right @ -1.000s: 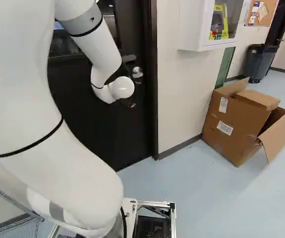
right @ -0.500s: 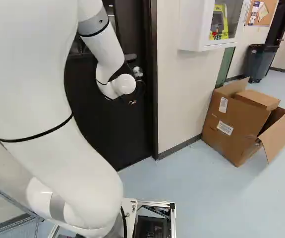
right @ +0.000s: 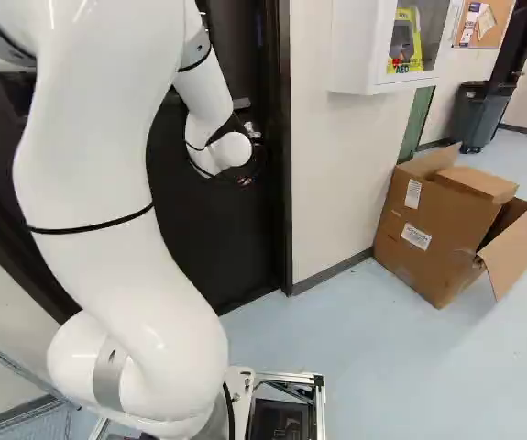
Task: Open the door and move inside
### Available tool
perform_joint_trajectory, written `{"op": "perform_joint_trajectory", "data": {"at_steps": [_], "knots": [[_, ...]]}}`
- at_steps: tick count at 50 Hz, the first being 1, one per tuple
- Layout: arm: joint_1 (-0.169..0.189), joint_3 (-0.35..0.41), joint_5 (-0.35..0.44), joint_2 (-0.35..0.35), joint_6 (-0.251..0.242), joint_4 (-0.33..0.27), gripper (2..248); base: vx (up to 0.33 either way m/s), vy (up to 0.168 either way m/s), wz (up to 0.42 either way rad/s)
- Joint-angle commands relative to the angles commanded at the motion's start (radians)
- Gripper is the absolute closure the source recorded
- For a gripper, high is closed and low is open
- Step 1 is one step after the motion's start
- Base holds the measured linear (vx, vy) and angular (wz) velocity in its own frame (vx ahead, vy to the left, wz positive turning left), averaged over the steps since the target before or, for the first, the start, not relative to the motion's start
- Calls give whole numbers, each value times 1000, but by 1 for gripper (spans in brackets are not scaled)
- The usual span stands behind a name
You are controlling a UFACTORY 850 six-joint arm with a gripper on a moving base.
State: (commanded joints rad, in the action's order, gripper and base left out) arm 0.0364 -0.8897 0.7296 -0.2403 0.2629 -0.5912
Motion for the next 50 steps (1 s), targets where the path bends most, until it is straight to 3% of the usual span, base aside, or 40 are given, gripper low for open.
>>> {"op": "perform_joint_trajectory", "data": {"at_steps": [50], "knots": [[-111, -230, 0, -192, 0, 0, 3, 0, 0, 0]]}}
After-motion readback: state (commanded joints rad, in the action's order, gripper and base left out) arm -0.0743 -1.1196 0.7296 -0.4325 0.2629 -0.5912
